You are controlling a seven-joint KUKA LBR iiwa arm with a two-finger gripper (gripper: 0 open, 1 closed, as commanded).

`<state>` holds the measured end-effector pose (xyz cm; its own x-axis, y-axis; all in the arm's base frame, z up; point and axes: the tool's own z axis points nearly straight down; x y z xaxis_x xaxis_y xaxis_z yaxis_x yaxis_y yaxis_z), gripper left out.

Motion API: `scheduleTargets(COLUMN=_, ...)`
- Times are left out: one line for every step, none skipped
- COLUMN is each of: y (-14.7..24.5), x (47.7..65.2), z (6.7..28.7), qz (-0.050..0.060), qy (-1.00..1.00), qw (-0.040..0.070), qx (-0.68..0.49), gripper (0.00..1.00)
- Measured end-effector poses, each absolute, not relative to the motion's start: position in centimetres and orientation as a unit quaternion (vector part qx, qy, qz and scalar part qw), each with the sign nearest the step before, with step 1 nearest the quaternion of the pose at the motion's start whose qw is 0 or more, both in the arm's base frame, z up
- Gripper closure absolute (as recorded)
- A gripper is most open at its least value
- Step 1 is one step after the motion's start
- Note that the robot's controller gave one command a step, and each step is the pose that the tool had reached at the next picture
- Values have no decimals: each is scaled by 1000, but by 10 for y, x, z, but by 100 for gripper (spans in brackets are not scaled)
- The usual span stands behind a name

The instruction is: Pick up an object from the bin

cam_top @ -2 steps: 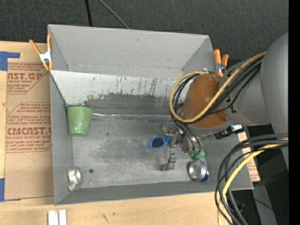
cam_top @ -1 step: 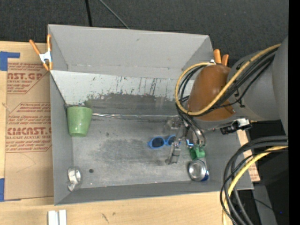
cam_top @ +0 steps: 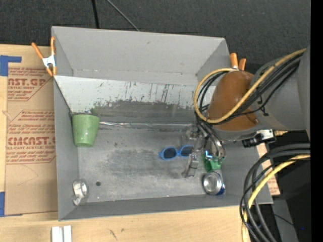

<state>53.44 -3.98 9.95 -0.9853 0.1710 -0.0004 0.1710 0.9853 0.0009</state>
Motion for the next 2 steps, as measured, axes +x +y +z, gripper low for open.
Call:
scheduleTargets(y=-38, x=550, z=68, qz=1, qy=996, qw=0, qx=91, gripper=0)
scheduleTargets(y=-38, x=551, z=68, qz=1, qy=996, qw=1, qx=90, gripper=0)
